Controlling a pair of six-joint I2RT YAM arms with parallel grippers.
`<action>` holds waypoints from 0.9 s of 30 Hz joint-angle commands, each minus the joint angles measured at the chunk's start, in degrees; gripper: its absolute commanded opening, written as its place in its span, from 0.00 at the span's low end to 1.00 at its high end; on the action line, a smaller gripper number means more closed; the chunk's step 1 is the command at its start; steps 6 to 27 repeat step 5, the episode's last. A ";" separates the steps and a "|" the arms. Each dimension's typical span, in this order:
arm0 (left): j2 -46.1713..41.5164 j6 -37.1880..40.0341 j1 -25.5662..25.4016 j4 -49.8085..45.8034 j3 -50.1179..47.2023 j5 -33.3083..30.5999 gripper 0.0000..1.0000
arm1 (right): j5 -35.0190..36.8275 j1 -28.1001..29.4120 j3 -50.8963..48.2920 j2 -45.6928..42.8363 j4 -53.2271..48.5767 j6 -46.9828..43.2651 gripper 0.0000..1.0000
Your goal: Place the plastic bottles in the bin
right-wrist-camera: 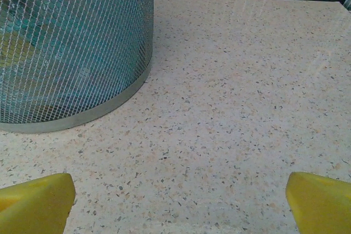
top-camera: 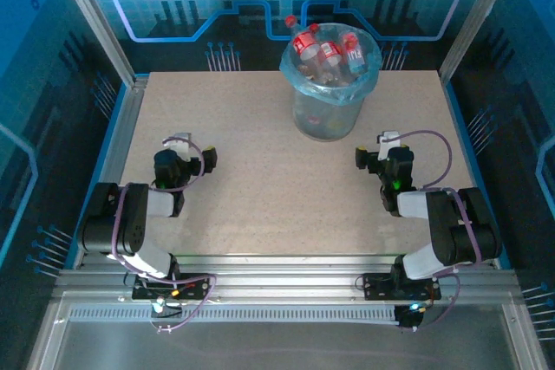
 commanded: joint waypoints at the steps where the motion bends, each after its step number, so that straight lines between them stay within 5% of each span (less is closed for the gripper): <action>1: -0.59 1.28 -0.68 -0.22 1.19 0.05 0.99 | 0.86 0.26 0.79 0.31 0.16 -0.75 1.00; 27: -0.67 1.37 -0.90 0.25 0.90 -0.35 0.99 | 0.88 0.23 0.79 0.31 0.13 -0.78 1.00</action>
